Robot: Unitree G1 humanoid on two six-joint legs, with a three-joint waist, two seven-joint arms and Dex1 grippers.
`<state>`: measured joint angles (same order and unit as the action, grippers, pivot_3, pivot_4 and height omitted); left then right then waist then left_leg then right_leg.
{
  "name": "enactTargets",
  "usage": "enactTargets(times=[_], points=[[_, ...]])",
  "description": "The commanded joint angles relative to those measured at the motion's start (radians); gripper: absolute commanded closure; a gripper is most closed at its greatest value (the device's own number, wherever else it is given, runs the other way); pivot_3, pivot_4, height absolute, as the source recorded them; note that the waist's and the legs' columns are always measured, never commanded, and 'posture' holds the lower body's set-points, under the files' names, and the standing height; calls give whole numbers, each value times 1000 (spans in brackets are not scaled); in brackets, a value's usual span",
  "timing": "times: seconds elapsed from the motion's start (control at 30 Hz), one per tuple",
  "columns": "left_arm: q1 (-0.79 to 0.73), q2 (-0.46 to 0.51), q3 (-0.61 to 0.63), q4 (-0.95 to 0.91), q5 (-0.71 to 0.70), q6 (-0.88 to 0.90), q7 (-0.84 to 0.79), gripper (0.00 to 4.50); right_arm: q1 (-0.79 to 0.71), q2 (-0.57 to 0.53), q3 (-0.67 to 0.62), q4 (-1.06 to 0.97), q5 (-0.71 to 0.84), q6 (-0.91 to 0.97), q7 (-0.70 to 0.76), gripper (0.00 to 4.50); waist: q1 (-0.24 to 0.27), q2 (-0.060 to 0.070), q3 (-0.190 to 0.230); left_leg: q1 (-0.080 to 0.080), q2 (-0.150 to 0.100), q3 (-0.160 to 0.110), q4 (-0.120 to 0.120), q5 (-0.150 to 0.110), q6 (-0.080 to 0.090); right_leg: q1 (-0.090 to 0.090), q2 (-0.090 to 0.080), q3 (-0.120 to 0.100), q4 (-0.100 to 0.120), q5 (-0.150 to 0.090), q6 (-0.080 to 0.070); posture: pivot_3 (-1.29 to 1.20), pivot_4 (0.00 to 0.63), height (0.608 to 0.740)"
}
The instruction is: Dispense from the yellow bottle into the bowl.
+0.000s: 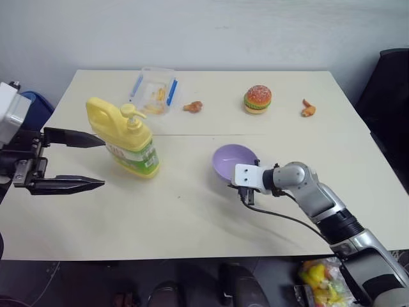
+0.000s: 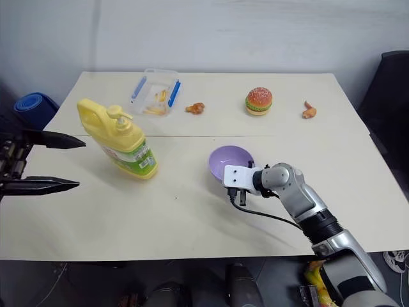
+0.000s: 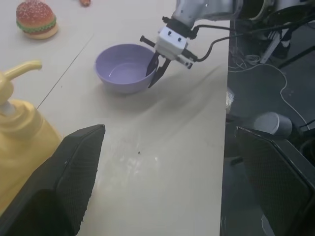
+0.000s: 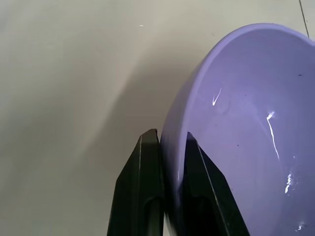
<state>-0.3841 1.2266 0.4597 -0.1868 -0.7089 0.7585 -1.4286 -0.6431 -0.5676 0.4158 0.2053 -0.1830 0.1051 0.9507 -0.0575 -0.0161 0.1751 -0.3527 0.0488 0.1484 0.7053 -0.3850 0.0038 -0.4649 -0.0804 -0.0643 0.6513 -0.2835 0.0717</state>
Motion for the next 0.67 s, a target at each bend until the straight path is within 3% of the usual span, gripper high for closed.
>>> enactTargets(times=[0.03, 0.17, 0.33, 0.53, 0.67], points=[[-52, -11, -25, -2, -34, -12, 27, 0, 28, 4, -34, 0, -6, -26, -43, 3254, 1, 0, 0, 0, 0, 0, 0, 0, 0, 0, 0, 0, 1, 0, 0, 0, 150, 740], [-56, -10, -52, 21, -25, -29, 17, 0, 82, -62, -109, -170, 44, 50, -9, 1945, 4, 1, 1, 0, 0, 0, 0, 0, 0, 0, 0, 0, 1, 0, 0, 0, 150, 740], [3, 3, -19, 57, -1, -55, 6, 0, 159, -209, -376, -492, 329, 407, 126, 163, 10, 2, 2, 0, 1, 0, 1, 0, 0, 0, 0, 0, 2, 0, 1, 0, 150, 740], [117, 28, 87, 102, 20, -66, -20, 0, 358, -484, -741, -617, 623, 692, 341, 75, 32, 2, 2, 1, 0, -1, -1, 0, 0, 1, 2, -1, -5, 0, 0, 0, 150, 740], [122, 22, 112, 134, 17, -73, 0, 0, 387, -529, -878, -621, 768, 807, 348, 75, 33, 2, 2, 2, -1, -1, -2, 0, 1, 3, 1, 0, -6, 1, 1, 0, 150, 740]])
